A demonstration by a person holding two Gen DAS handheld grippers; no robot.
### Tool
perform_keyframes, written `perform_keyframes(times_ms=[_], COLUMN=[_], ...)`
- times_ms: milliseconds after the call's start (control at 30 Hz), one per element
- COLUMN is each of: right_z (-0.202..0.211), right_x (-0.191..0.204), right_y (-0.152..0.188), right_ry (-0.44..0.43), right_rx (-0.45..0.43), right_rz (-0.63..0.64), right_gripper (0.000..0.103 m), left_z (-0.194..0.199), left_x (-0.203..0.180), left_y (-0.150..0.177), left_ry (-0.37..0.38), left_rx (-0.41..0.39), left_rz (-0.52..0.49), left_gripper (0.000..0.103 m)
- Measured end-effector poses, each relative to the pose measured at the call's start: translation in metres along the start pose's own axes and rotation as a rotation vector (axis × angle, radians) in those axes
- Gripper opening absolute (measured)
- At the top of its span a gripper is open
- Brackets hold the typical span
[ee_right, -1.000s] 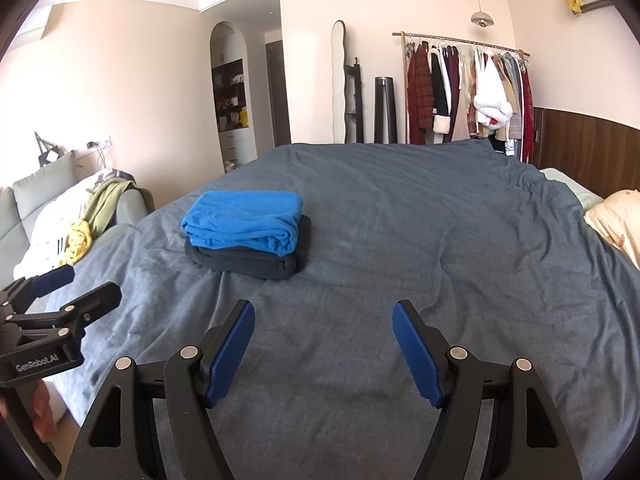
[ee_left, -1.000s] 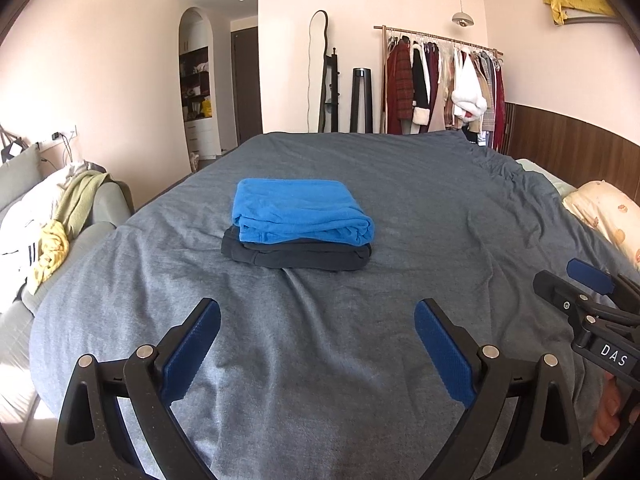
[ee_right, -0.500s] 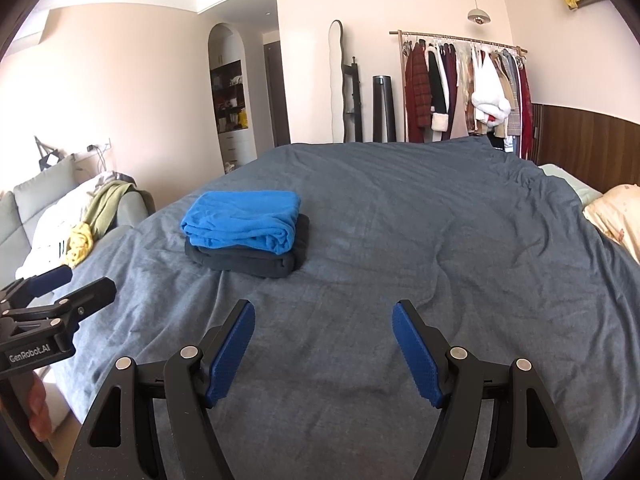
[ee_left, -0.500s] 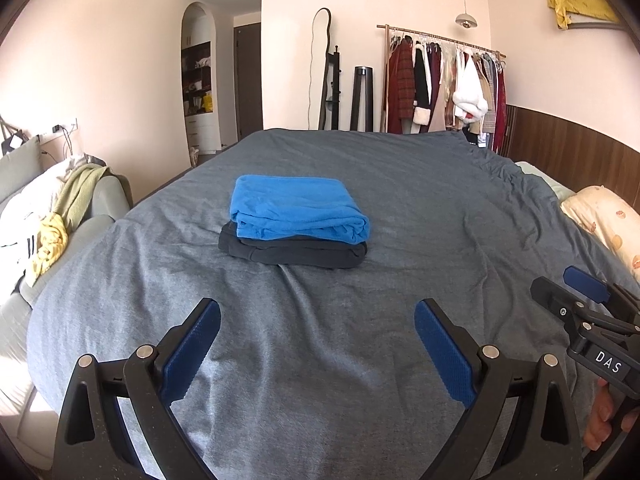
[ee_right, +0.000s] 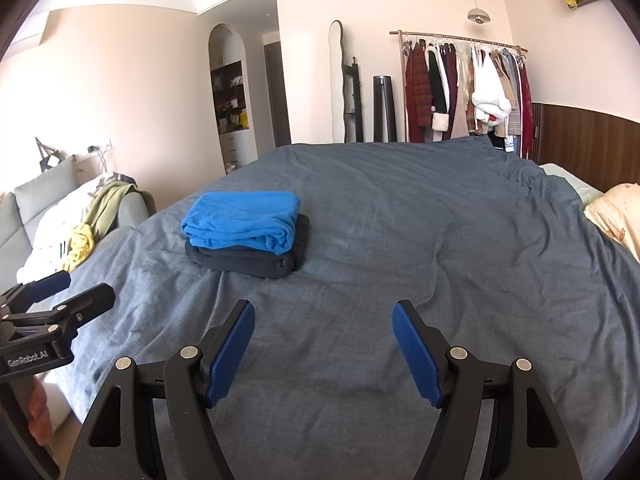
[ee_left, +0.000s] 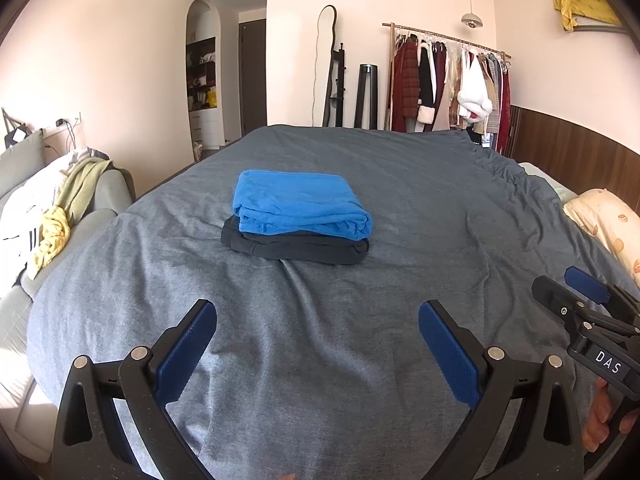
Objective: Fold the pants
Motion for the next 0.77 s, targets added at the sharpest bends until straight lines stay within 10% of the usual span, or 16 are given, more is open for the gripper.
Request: perform_keyframes(times_ms=[767], right_z=[-0.0002], right_x=[-0.0050], right_y=[0.0031], right_ry=[-0.009], right_rx=[0.009], right_rz=[0.009], right_gripper=[0.072], left_z=[-0.0024], left_x=[0.0048], left_y=[0.0032], left_ry=[-0.036], left_rx=[-0.006], left_rz=[0.021], left_gripper=[0.103])
Point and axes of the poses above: each gripper's, at about its wrist camera, not at the fingertips, and z roughly against the way its jaws point, x to its left, y to its underside, the point moved 8 cm from there along -z, roughly the way its jaws point, and after that the axes turned 7 degrees about -y, right-handed, at the moved point
